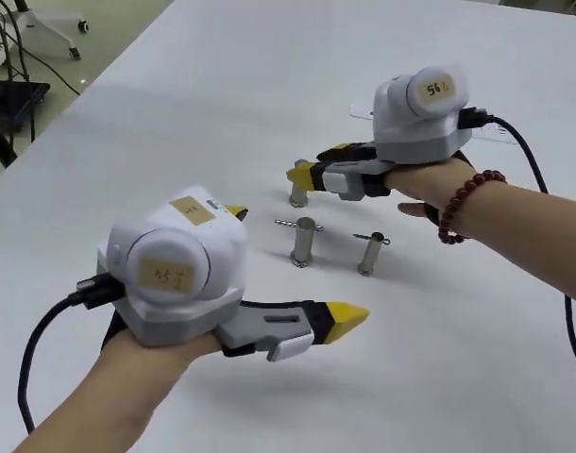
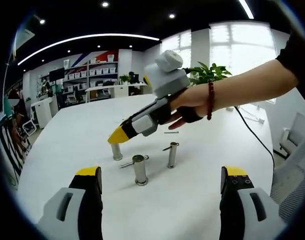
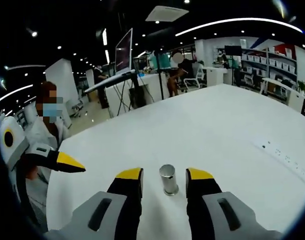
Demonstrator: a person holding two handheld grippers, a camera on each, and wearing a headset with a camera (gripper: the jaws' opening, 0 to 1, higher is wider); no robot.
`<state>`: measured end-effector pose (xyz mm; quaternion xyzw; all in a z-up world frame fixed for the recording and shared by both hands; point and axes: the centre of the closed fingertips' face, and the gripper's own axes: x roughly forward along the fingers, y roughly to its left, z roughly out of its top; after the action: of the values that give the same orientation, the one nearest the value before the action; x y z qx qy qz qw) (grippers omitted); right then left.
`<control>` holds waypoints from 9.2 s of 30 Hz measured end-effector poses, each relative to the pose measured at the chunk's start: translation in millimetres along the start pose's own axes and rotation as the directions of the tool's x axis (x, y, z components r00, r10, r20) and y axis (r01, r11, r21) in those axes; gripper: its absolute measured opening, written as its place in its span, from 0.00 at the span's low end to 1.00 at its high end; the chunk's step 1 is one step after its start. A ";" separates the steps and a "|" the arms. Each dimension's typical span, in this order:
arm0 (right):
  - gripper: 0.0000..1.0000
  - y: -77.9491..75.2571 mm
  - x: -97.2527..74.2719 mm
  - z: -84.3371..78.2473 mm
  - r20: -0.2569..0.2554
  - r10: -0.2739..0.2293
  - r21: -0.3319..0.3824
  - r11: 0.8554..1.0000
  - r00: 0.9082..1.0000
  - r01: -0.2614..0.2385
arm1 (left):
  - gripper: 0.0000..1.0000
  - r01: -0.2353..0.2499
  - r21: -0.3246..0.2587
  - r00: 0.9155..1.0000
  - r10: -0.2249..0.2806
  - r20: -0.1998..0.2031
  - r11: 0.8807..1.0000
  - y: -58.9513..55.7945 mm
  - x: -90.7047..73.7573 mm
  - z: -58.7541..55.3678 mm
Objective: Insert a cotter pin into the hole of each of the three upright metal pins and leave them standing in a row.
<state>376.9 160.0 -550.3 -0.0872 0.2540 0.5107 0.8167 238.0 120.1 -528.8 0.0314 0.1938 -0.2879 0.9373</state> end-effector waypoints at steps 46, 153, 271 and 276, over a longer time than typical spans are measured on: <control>0.08 -21.7 -17.3 -22.2 -0.054 -0.020 -0.106 0.994 0.998 0.015 | 0.99 0.015 -0.020 1.000 -0.016 -0.019 1.000 -2.4 0.2 -1.0; 0.08 83.3 -111.8 -101.7 -0.089 -0.049 -0.146 0.989 0.995 0.036 | 0.99 0.066 0.029 0.997 -0.064 -0.042 0.997 -17.0 -33.6 -9.8; 0.00 -116.4 -131.2 -129.6 -0.434 -0.221 -0.086 0.975 0.873 0.204 | 0.94 0.076 0.008 0.996 -0.075 -0.043 0.997 -17.9 -26.4 -13.4; 0.00 -107.6 -132.4 -121.8 -0.409 -0.230 -0.150 0.972 0.883 0.183 | 0.91 0.093 0.002 0.995 -0.093 -0.036 0.996 -22.5 -26.4 -12.1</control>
<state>385.5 -43.4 -600.4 -0.2662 0.3866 0.4026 0.7859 201.3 117.3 -528.7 0.0294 0.2114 -0.3309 0.9192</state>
